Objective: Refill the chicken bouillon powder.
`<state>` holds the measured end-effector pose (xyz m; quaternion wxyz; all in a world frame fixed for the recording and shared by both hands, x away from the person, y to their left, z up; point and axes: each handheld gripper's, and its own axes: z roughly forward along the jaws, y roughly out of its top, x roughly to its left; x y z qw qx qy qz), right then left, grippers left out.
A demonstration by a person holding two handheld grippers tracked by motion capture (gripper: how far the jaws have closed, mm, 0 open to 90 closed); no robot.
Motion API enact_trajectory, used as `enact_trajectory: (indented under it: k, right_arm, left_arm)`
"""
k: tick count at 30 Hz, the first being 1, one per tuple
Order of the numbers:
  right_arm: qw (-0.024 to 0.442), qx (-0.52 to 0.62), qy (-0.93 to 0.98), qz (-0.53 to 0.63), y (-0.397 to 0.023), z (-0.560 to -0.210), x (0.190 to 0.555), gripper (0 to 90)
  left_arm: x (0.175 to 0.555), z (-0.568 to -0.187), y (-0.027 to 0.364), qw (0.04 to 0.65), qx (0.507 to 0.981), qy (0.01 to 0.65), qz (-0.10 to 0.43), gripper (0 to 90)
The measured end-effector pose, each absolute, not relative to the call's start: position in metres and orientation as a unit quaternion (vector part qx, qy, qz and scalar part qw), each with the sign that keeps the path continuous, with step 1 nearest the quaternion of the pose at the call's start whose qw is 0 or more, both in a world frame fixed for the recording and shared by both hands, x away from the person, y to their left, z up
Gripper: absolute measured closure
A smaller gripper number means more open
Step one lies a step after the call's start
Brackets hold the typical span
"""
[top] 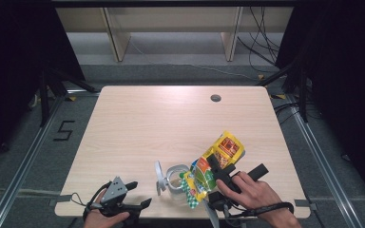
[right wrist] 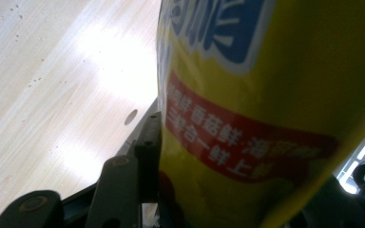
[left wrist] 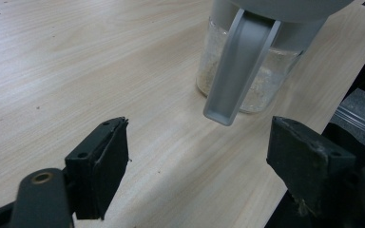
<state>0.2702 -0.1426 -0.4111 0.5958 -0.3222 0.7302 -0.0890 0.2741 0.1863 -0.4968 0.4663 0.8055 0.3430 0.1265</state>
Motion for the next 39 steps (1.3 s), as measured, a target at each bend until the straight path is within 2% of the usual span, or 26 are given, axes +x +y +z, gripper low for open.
enact_trajectory:
  k: [39]
  right_arm:
    - [0.593, -0.336, 0.726, -0.092, -0.1424, -0.4099, 0.2689, 56.6]
  left_arm:
    - [0.2734, -0.4979, 0.1838, 0.47, 0.801, 0.351, 0.12, 20.8]
